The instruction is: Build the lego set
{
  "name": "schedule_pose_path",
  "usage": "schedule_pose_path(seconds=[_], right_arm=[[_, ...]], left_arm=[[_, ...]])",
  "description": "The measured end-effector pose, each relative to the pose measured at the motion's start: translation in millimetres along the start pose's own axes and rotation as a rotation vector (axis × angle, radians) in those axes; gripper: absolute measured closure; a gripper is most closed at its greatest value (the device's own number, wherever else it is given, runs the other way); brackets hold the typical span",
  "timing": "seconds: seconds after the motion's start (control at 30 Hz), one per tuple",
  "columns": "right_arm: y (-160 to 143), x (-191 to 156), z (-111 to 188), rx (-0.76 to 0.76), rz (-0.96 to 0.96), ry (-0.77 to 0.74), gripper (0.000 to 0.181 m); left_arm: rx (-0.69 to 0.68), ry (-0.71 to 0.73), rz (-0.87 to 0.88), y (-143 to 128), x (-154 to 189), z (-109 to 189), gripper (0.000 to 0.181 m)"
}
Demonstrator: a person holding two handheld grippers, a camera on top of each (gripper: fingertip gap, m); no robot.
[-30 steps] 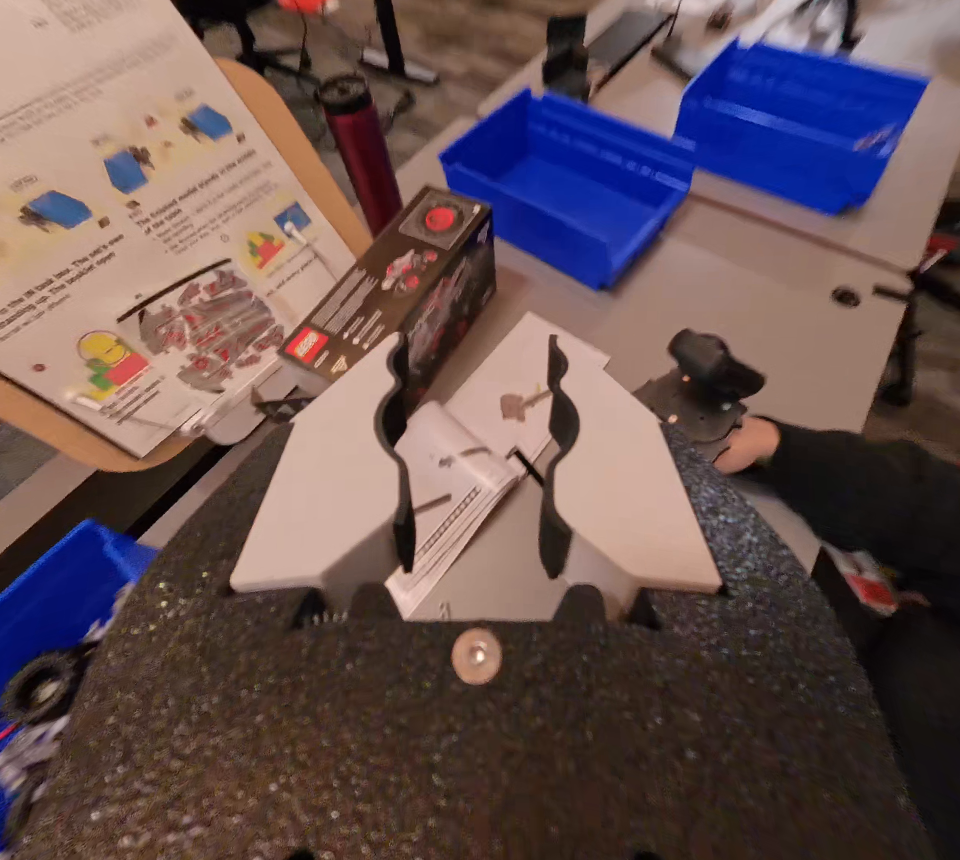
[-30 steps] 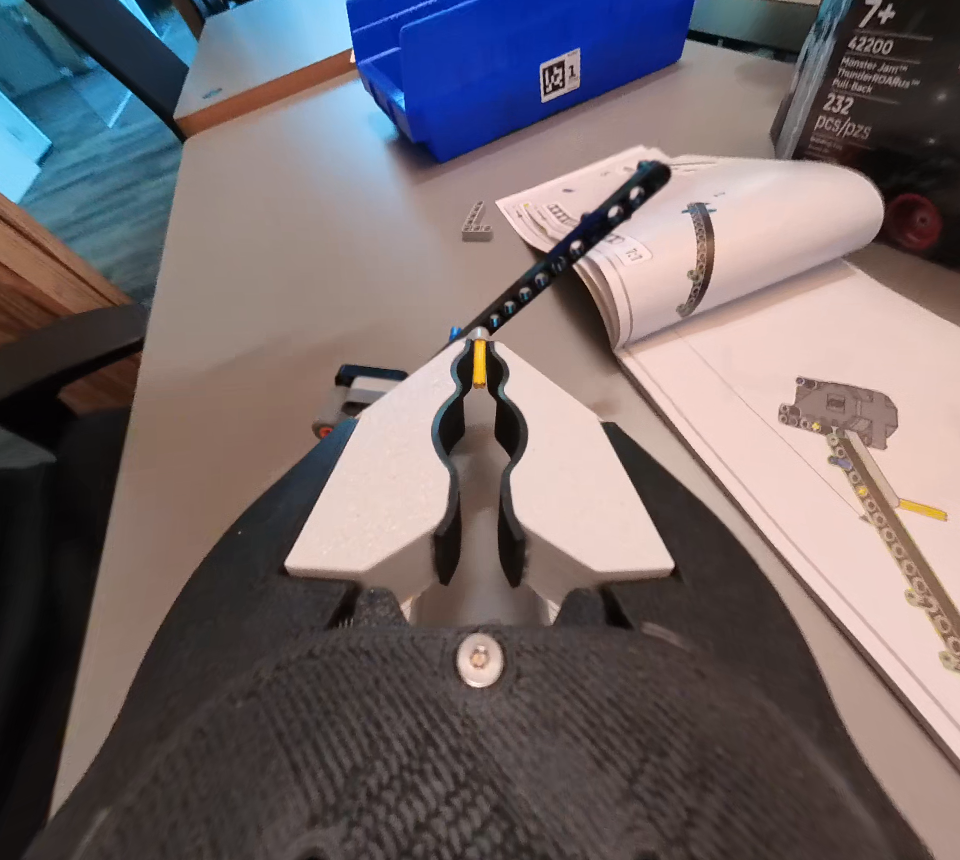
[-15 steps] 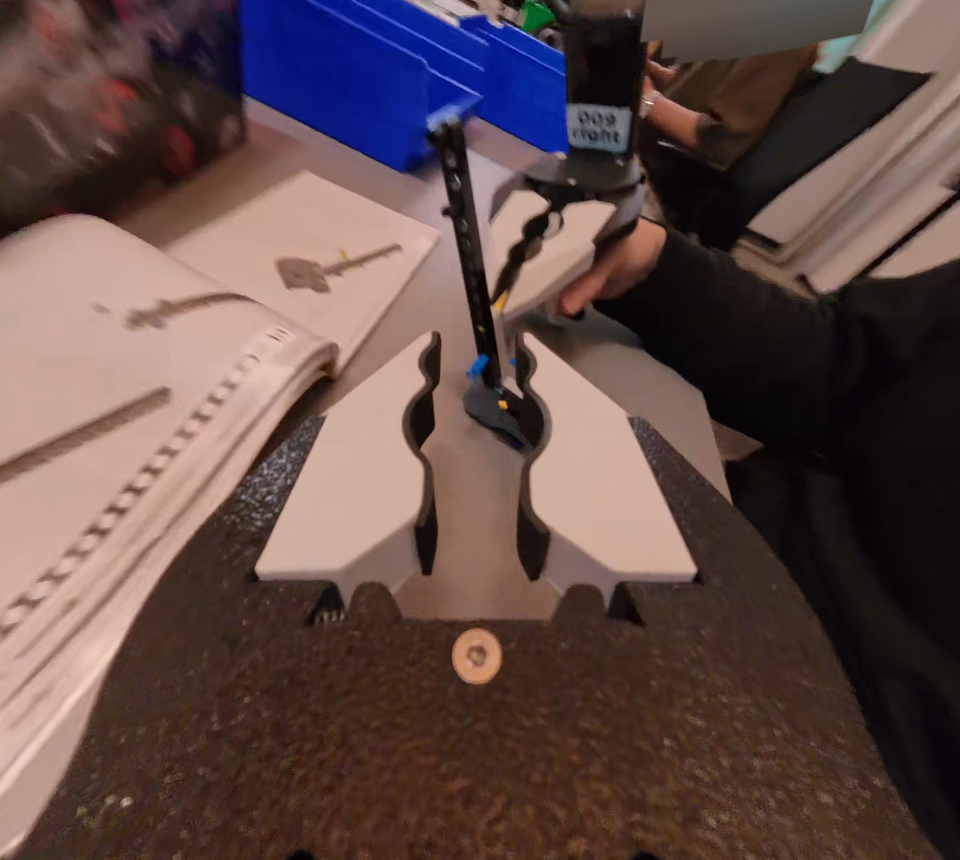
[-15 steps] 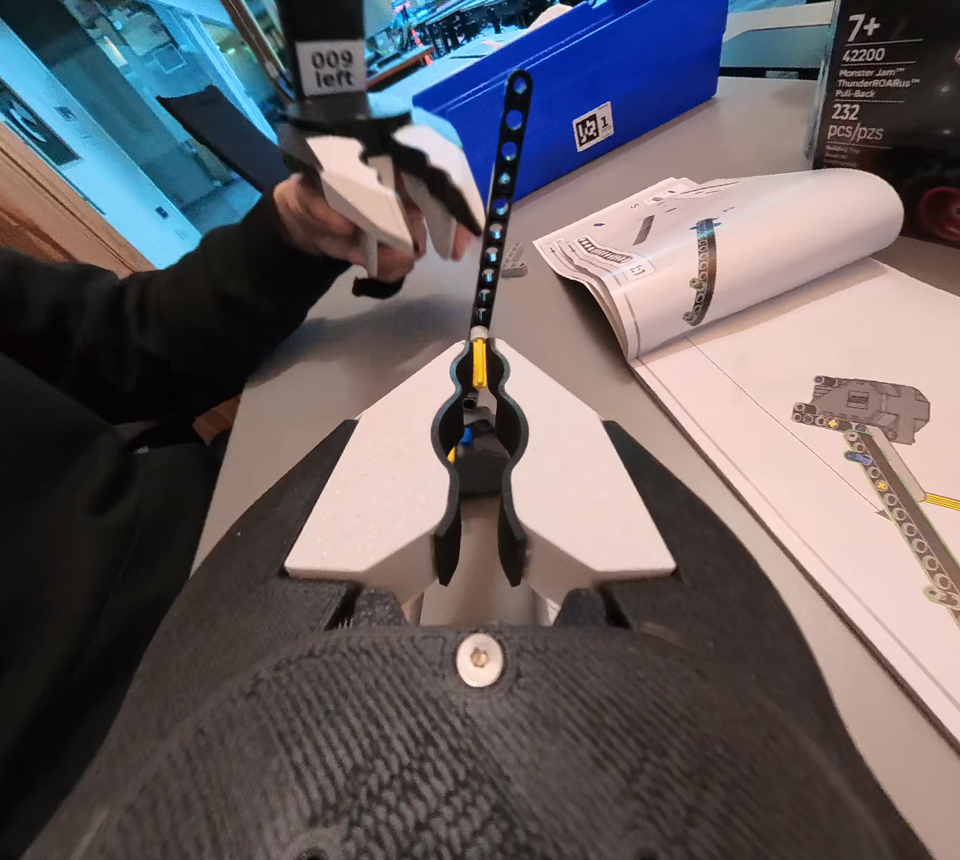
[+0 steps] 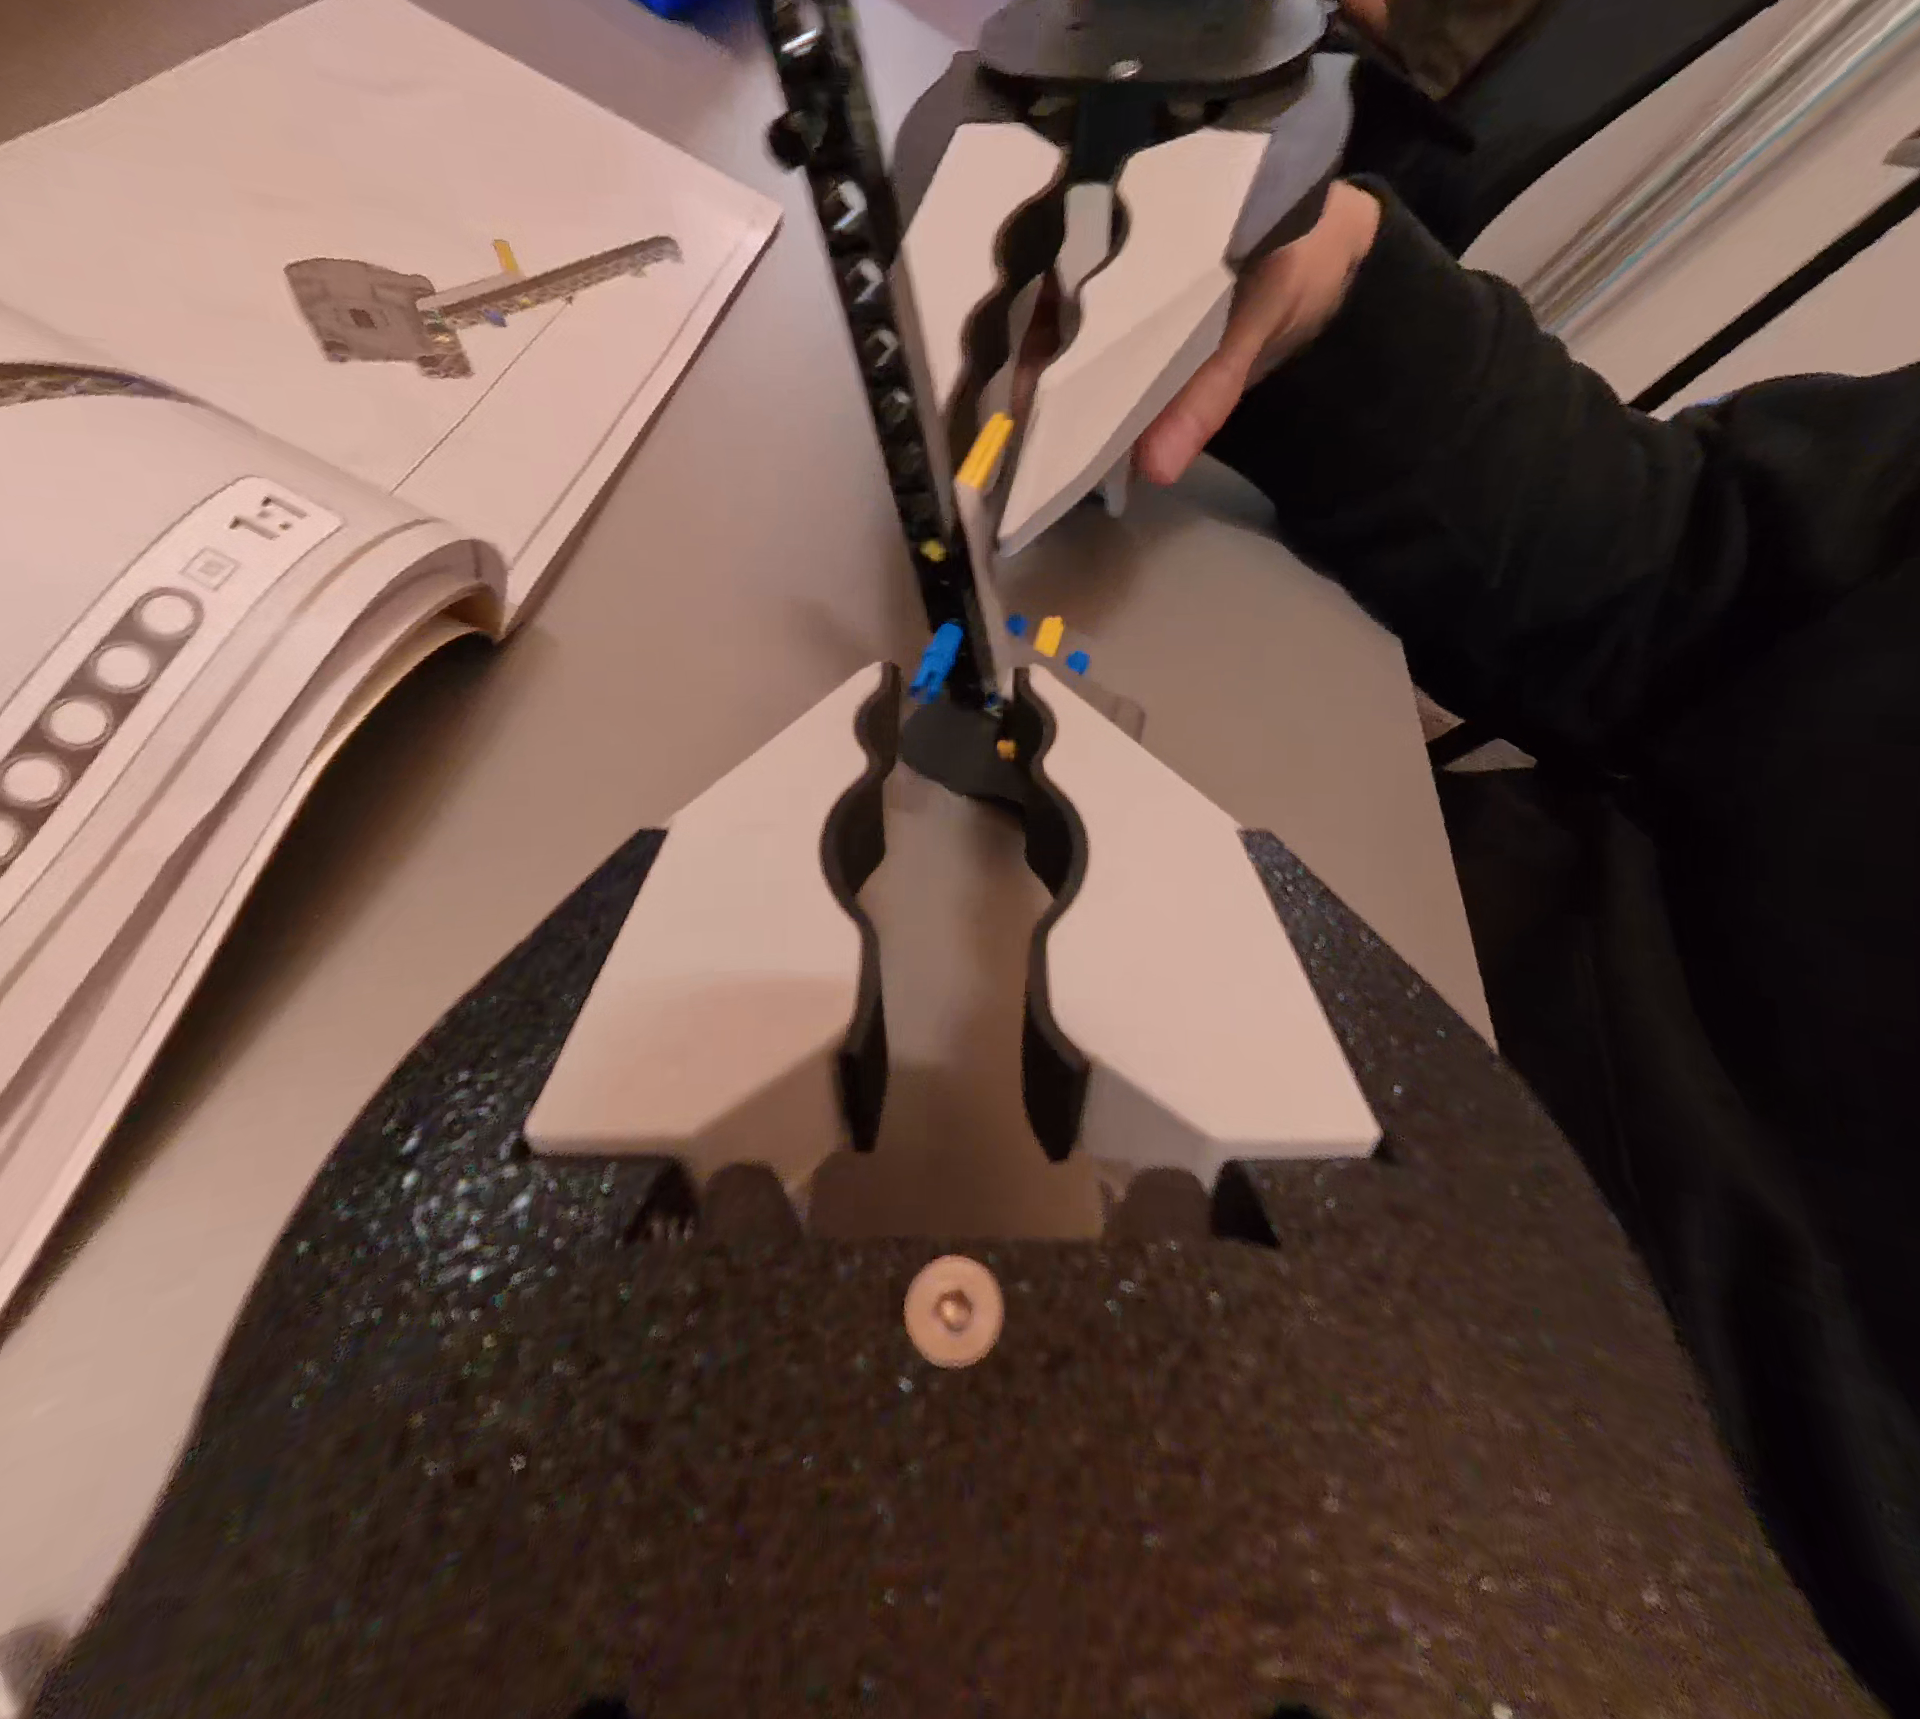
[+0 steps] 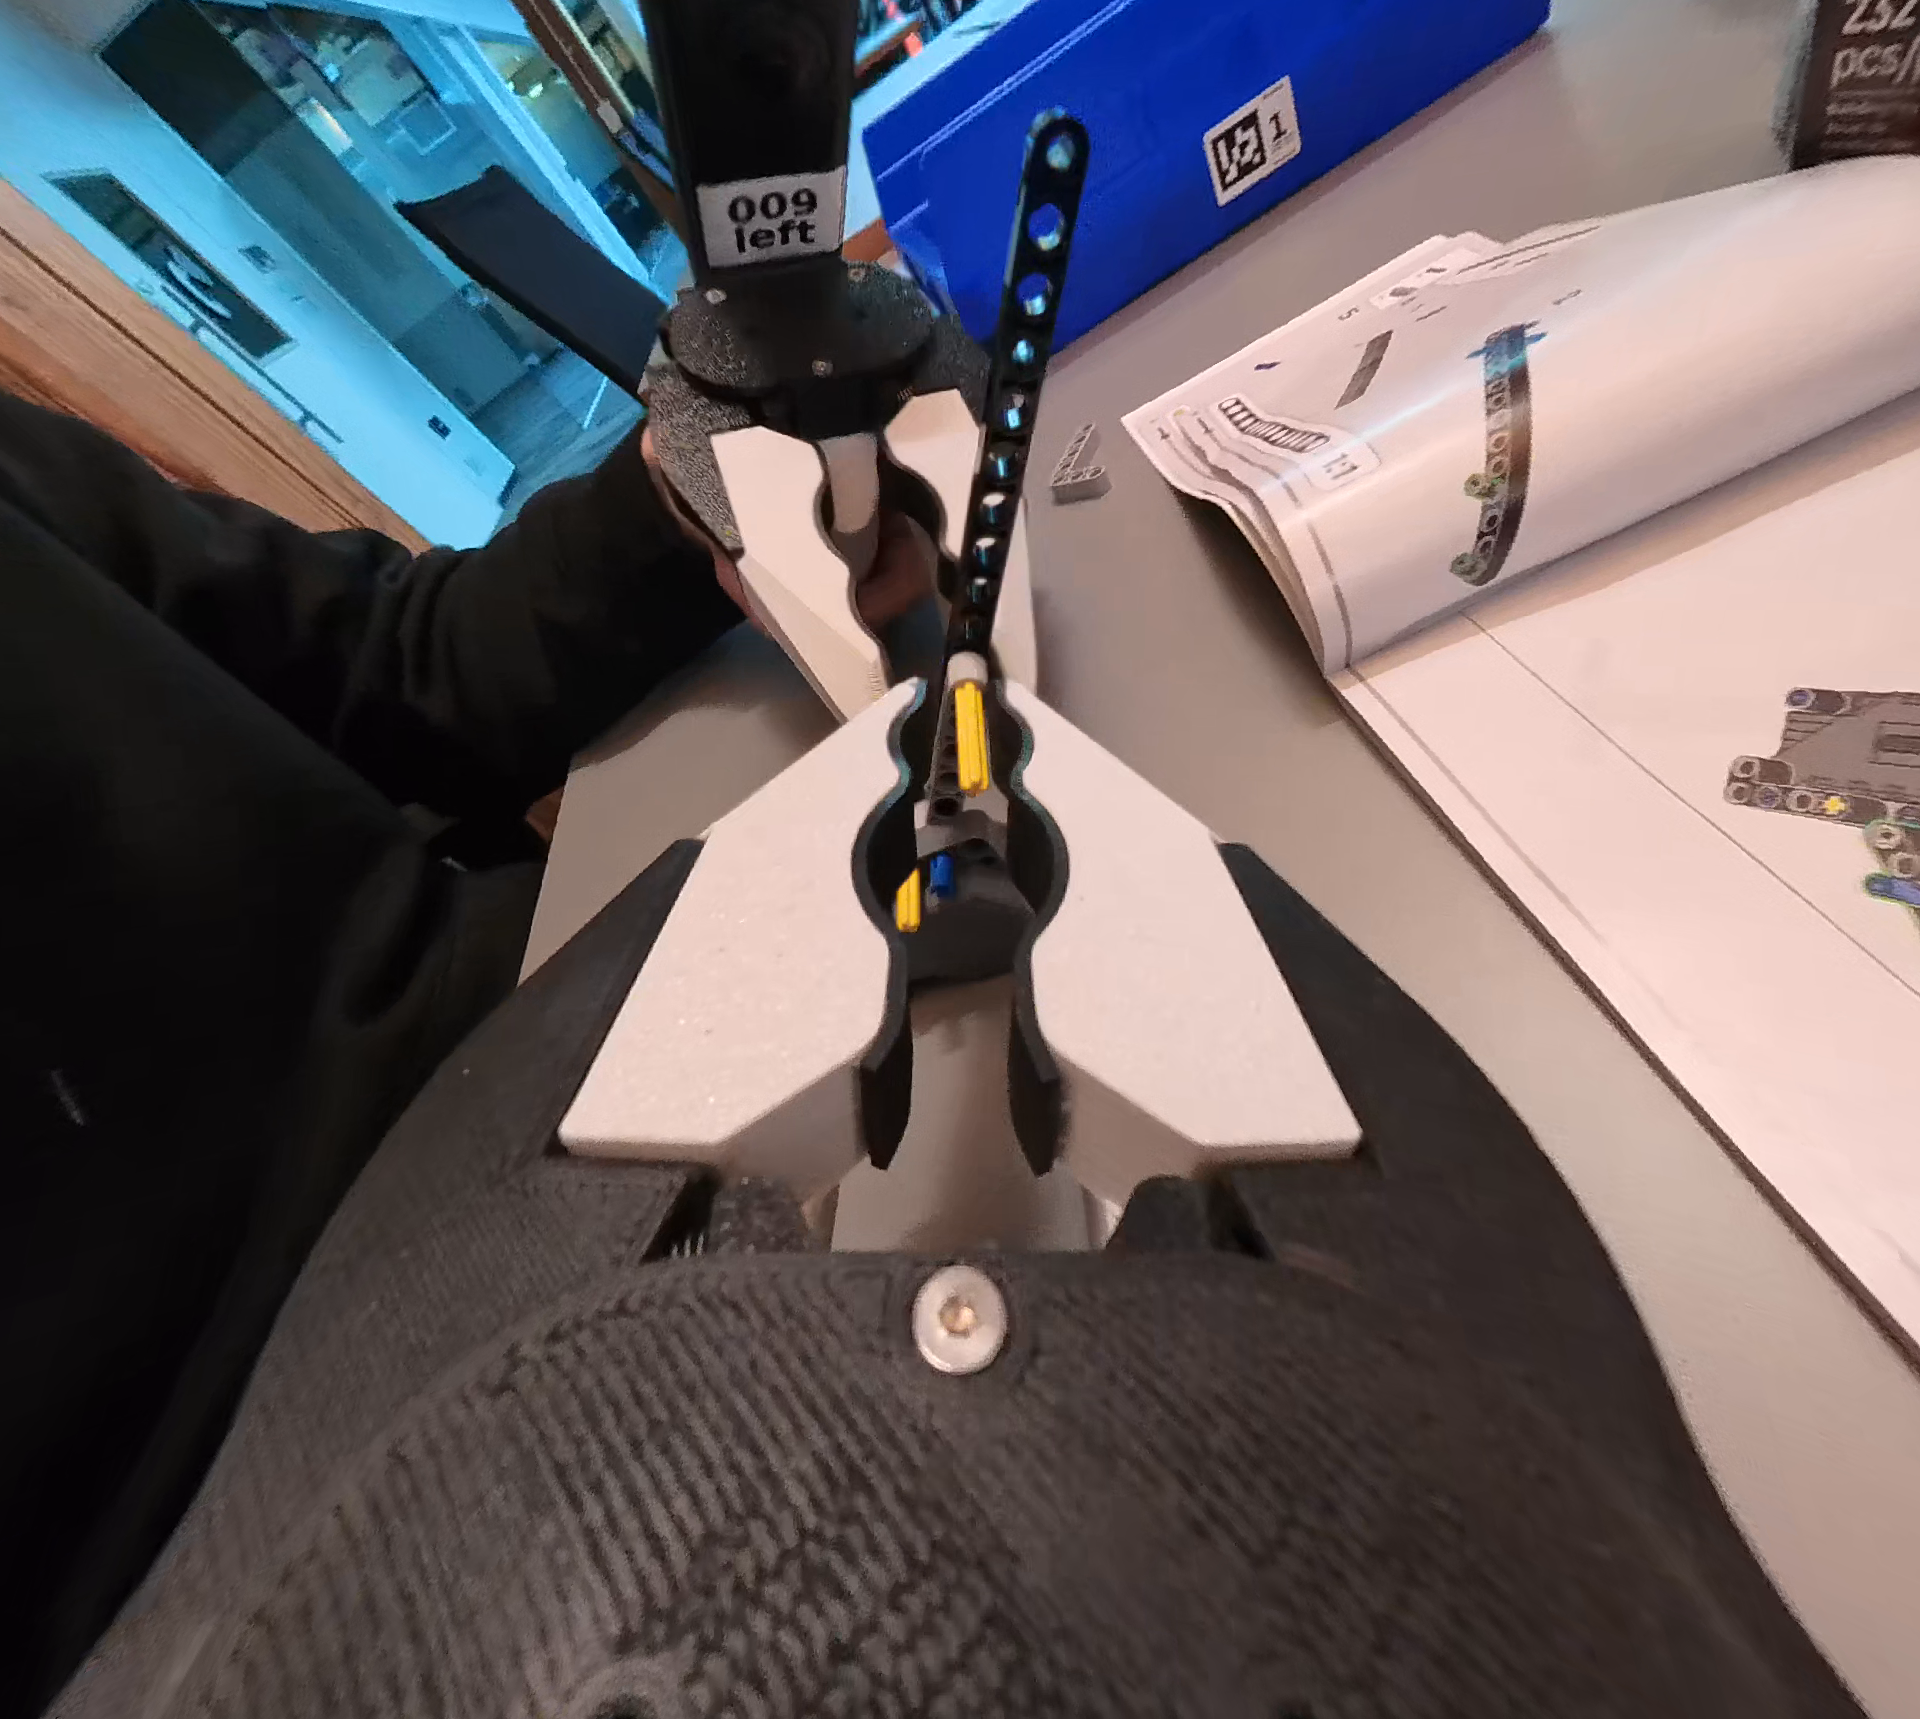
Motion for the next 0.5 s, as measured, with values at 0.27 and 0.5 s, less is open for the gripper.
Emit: schedule_pose_path(seconds=[0.27, 0.5], right_arm=[[-16, -2, 6, -0.165, 0.042, -0.057, 0.165], [-9, -5, 2, -0.09, 0.018, 0.05, 0.175]], left_arm=[[0.066, -0.015, -0.037, 5, 5, 2, 0.175], [0.07, -0.033, -0.073, 4, 9, 3, 0.176]])
Point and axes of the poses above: each gripper's, where its closed fingertips meet, z back along the fingers, y out of its top, x = y × z across the jaws, the point moved 6 cm from there along z, back along the fingers, and after that the axes turned 12 degrees about z, right-handed, at the moved point
